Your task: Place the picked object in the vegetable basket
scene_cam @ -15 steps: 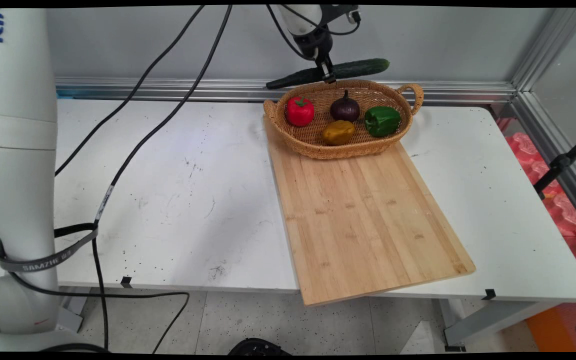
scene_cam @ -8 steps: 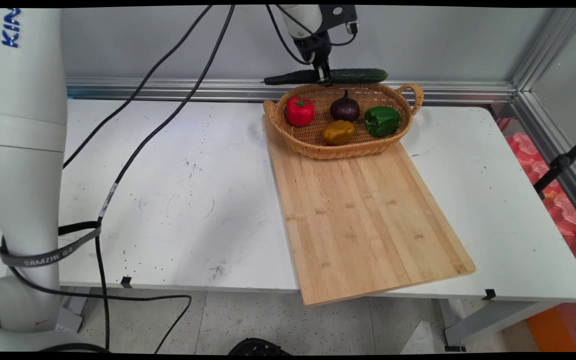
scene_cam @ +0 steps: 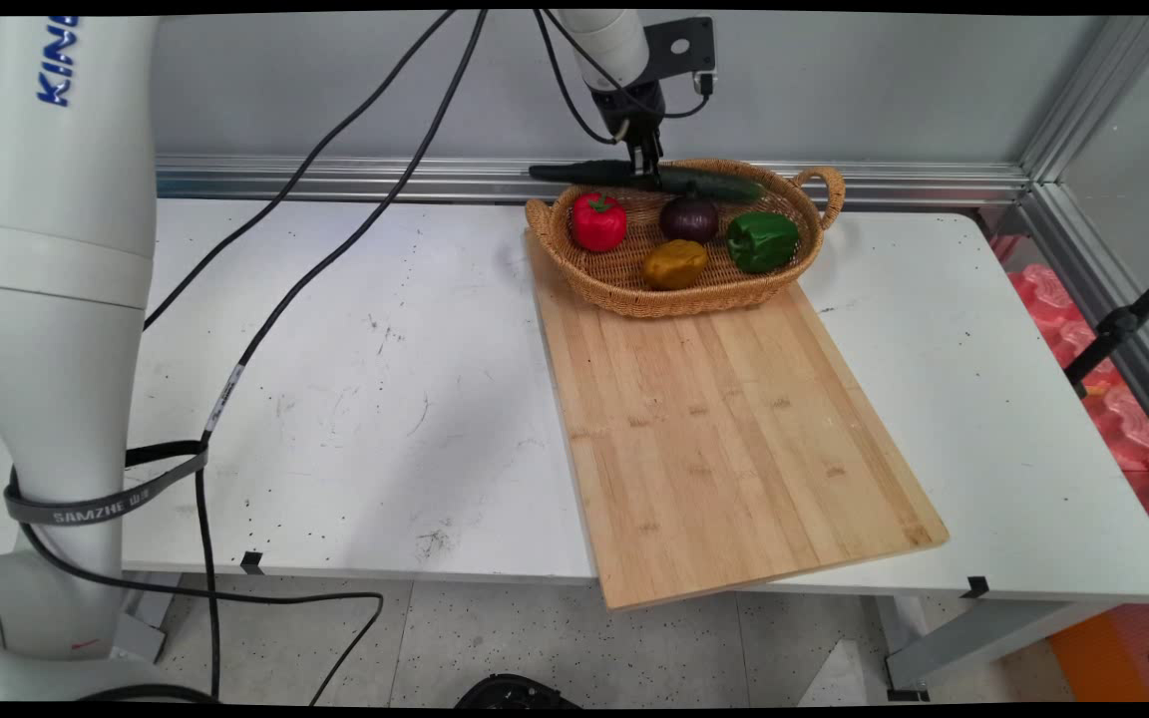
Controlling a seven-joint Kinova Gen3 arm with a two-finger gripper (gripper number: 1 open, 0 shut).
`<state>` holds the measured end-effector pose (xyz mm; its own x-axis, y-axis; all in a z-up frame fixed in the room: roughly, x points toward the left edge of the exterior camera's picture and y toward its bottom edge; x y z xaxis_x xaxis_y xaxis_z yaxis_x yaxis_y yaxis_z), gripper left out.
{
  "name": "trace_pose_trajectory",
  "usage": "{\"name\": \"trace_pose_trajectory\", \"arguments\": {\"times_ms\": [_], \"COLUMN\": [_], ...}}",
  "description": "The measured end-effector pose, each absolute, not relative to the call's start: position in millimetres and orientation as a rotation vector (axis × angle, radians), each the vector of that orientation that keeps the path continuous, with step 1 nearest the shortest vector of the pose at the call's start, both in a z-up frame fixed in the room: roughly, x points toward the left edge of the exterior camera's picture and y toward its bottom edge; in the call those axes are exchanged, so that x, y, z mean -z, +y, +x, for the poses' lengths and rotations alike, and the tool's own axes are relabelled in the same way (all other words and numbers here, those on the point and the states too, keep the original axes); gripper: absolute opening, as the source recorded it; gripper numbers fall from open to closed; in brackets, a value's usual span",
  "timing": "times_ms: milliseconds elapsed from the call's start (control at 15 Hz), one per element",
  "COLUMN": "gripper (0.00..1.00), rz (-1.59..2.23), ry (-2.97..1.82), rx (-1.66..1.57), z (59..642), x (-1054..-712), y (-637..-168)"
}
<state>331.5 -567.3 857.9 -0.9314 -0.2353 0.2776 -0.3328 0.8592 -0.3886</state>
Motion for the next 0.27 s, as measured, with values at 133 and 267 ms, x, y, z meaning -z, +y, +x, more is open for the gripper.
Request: {"name": "trace_pose_trajectory", "arguments": {"times_ms": [133, 267], "gripper": [1.0, 1.0], "rz": [0.416, 0.398], "ry": [-2.818, -2.818], "rx": [-0.64, -0.634], "z": [329.9, 328.5], "x": [-856.4, -856.8], "y": [-566.9, -566.0]}}
